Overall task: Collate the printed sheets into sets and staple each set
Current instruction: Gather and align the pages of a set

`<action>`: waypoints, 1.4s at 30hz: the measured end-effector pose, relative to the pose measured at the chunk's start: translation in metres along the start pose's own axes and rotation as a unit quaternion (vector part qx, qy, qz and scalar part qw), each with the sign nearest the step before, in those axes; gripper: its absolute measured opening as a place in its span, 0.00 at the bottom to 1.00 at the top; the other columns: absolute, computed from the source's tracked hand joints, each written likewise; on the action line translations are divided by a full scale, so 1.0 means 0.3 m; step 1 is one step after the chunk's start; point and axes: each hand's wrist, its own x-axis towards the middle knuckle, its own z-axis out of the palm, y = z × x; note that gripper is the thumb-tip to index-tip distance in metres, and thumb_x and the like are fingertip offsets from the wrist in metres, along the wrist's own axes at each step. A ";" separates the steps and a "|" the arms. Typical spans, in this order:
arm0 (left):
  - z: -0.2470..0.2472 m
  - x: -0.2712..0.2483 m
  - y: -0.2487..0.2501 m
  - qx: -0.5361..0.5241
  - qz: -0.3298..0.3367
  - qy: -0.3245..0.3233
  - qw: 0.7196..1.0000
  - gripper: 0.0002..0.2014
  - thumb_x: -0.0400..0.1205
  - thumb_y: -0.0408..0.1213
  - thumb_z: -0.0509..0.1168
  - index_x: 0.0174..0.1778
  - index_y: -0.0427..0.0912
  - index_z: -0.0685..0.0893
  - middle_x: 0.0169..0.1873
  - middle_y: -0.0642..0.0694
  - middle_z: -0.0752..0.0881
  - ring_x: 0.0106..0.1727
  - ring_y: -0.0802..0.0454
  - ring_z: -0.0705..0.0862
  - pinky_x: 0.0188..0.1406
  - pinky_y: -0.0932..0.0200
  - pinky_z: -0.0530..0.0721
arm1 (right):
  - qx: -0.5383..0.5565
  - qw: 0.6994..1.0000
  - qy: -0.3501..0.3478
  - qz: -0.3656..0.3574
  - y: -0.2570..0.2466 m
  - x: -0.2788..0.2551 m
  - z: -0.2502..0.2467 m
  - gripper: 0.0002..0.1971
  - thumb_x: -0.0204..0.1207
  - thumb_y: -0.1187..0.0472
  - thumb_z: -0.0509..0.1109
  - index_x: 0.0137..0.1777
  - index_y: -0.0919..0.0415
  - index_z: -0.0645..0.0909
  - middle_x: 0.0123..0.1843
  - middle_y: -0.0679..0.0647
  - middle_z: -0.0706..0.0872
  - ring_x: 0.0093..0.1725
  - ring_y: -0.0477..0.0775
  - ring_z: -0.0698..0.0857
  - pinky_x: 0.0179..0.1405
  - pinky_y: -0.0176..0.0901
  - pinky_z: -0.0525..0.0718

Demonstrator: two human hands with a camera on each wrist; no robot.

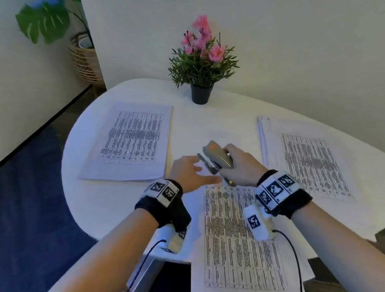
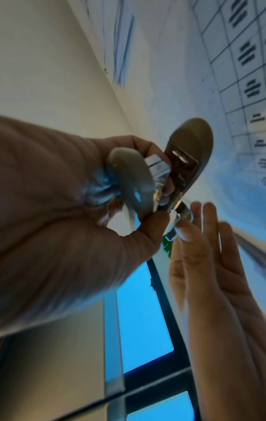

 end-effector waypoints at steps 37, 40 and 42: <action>0.059 0.029 -0.018 -0.139 -0.063 -0.028 0.988 0.07 0.75 0.30 0.74 0.45 0.29 0.89 0.39 0.35 0.91 0.44 0.43 0.91 0.54 0.46 0.88 | -0.075 0.991 0.098 -0.046 0.054 -0.071 0.037 0.16 0.67 0.70 0.72 0.53 0.55 0.89 0.51 0.56 0.84 0.51 0.55 0.83 0.45 0.39 0.80; -0.003 0.012 -0.054 -0.203 -0.078 -0.042 0.975 0.10 0.80 0.25 0.68 0.52 0.20 0.85 0.42 0.31 0.89 0.37 0.48 0.91 0.48 0.54 0.90 | -0.085 0.991 0.101 -0.029 0.095 -0.079 0.019 0.16 0.70 0.70 0.73 0.57 0.58 0.88 0.52 0.58 0.85 0.51 0.54 0.82 0.48 0.39 0.80; -0.049 -0.016 -0.092 -0.226 -0.089 -0.022 0.970 0.10 0.81 0.24 0.66 0.53 0.20 0.83 0.40 0.33 0.89 0.32 0.53 0.90 0.39 0.62 0.90 | -0.067 0.991 0.118 0.020 0.155 -0.083 -0.014 0.18 0.72 0.70 0.74 0.62 0.62 0.85 0.55 0.60 0.86 0.47 0.52 0.81 0.45 0.38 0.80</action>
